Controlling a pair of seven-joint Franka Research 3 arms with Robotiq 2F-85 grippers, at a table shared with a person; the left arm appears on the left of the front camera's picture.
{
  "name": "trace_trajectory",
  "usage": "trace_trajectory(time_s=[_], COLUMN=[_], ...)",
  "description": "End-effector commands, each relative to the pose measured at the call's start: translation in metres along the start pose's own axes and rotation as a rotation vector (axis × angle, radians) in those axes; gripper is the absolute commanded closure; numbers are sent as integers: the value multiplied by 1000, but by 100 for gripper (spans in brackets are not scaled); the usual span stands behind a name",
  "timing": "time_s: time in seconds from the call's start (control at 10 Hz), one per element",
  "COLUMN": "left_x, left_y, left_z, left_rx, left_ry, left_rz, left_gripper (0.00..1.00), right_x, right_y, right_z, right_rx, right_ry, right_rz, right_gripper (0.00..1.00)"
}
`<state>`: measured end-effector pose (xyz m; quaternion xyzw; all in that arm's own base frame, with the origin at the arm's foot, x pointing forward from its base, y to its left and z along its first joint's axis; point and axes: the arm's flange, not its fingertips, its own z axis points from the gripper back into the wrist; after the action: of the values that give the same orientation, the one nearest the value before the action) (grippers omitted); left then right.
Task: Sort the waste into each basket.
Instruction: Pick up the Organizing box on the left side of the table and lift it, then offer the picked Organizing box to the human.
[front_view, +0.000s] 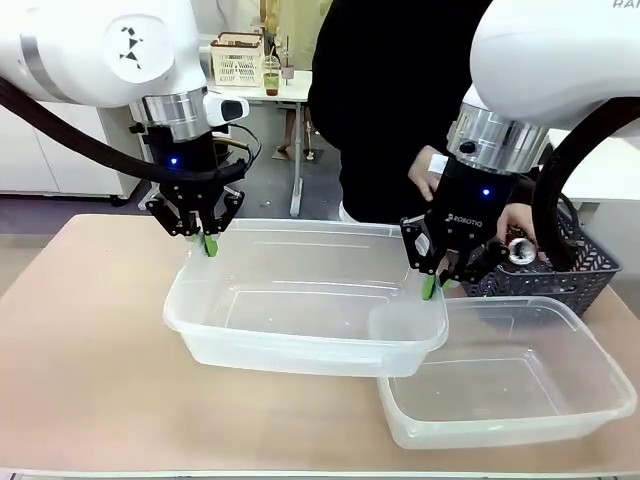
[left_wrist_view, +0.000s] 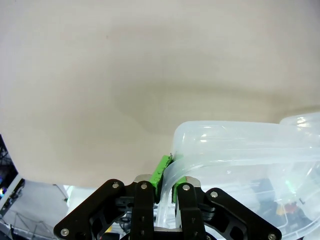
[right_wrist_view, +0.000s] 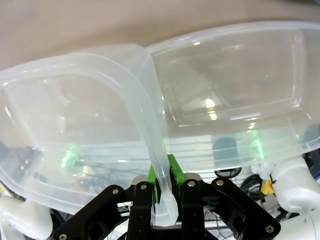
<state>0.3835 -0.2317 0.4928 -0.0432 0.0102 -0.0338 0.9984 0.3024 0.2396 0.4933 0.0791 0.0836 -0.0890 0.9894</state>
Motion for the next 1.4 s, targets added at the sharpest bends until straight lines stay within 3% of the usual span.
trace_trajectory(time_s=[0.0, 1.3], left_x=[4, 4], left_y=[0, 0], left_z=[3, 3], left_rx=[-3, -3], left_ry=[-6, -6], left_rz=[19, 19], left_gripper=[94, 94], right_x=[-2, -2], right_y=[-2, -2], right_z=[3, 3], right_rx=[11, 11], right_ry=[19, 19], right_rz=[14, 14], right_gripper=[91, 91])
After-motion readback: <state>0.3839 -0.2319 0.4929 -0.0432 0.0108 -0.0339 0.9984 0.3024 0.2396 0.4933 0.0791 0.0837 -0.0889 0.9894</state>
